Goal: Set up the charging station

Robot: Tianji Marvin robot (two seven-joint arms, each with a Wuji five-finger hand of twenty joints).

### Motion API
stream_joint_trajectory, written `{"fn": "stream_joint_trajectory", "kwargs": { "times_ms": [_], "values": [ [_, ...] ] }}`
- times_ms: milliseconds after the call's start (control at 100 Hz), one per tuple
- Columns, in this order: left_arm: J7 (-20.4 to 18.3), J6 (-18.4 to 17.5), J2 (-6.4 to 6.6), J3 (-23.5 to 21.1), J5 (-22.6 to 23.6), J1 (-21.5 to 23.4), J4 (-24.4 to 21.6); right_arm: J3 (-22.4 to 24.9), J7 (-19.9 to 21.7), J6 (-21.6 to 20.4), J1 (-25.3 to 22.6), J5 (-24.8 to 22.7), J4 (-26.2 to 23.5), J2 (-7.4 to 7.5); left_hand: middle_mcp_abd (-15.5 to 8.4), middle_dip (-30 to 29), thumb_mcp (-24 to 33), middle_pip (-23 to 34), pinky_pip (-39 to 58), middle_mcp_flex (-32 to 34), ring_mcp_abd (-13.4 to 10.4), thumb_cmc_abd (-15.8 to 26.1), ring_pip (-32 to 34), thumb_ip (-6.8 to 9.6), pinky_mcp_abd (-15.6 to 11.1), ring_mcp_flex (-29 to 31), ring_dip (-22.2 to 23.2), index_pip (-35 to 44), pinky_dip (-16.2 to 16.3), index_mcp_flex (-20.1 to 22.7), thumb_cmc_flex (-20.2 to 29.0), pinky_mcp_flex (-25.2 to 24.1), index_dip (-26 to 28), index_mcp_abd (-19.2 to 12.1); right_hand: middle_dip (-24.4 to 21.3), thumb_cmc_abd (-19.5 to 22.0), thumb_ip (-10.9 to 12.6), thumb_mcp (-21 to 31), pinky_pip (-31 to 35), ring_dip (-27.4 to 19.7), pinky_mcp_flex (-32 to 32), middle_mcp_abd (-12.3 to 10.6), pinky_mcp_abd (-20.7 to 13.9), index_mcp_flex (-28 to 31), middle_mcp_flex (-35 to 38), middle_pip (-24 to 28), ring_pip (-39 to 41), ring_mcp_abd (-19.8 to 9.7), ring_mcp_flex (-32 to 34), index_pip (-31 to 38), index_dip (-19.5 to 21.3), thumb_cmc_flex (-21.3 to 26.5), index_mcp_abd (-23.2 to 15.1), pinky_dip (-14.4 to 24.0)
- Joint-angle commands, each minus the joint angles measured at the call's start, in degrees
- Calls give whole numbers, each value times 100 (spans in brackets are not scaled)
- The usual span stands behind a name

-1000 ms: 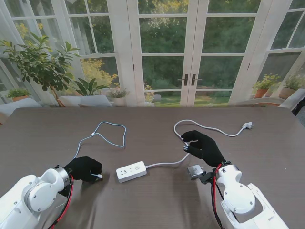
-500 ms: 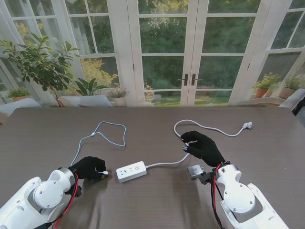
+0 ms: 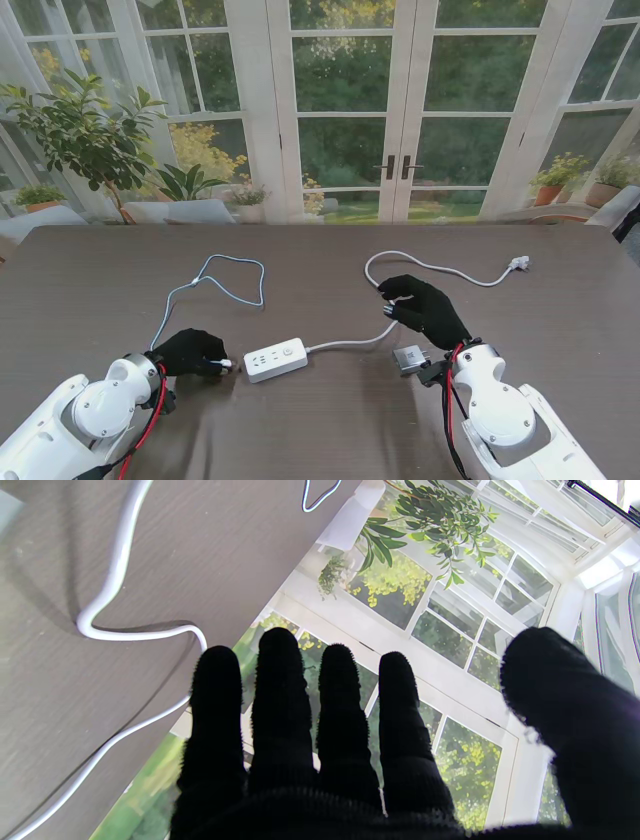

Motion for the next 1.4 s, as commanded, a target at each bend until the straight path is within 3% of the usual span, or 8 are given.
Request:
{"fn": "stream_joint_trajectory", "kwargs": {
  "times_ms": [0,150,260,460,730,820,910,1390],
  "values": [
    [-67,-35,-35,-11,1,6,32,-22,92,17,-22,17,-6,-17,287,198,369,590,1627,696,168,-463,967,-340,-1027,53,-32,398,220,149,-460,335,225,-1,58,17,105,-53,-76,-5841,-13,15,73,85,64,-59,99,-1,156,-437,-3,43,14,96],
    [-107,-55,-21,-59,26,32,-5,-20,94,18,-14,-28,-1,-11,163,968,1067,1331,1627,771,172,-724,970,-554,-1016,53,-32,1098,228,240,-1267,334,705,158,60,-162,87,16,-82,-5841,-17,19,61,78,46,-49,97,2,152,-427,3,111,56,95],
    [-88,-105,-19,-77,69,37,-3,-23,84,19,-13,-21,0,-15,162,1047,933,1341,1627,753,127,-638,947,-571,-968,55,-41,1320,223,117,-1034,331,637,104,61,-180,77,41,-86,-5841,-21,28,68,72,43,-43,98,0,149,-425,4,119,65,94],
    [67,-151,-28,-81,240,29,15,-22,84,19,-11,-16,7,-15,40,1374,213,1103,1627,46,-553,909,868,-81,-1269,65,-74,2042,-10,-1084,-572,352,884,-225,57,-155,67,42,-84,-5841,-18,32,72,72,42,-38,98,6,145,-423,4,107,73,96],
    [-162,-170,17,-87,206,32,-19,-15,85,21,-12,18,8,-19,232,1098,119,883,1627,-1150,-986,1181,677,-101,-1653,70,-98,2059,-367,-2515,-1050,367,1260,-385,54,-127,68,28,-90,-5842,-27,30,69,96,55,-37,96,21,141,-416,4,100,93,96],
    [-238,-195,26,-79,152,19,-14,-13,92,20,-10,33,11,-19,368,1008,73,908,1627,-1351,-935,1115,647,-54,-1535,72,-98,2171,-484,-2734,-723,356,1411,-440,53,-113,69,21,-91,-5841,-29,30,70,102,58,-38,97,14,142,-420,1,94,95,96],
    [-275,-212,31,-67,110,2,-3,-12,100,18,-8,45,15,-19,456,957,175,956,1627,-1418,-903,997,655,-74,-1396,72,-106,2514,-555,-2754,-525,347,1547,-404,54,-100,72,12,-94,-5840,-31,33,73,111,68,-37,98,24,147,-422,0,94,96,97],
    [56,-654,27,-15,472,-77,139,-5,109,9,-7,72,19,-19,466,1425,-735,1565,1627,-1008,-973,1966,676,-230,-1197,72,-95,2920,-617,-2295,197,335,1518,-101,54,-88,77,-1,-95,-5841,-29,34,72,100,76,-47,93,15,136,-436,-3,89,103,101]
  ]
}}
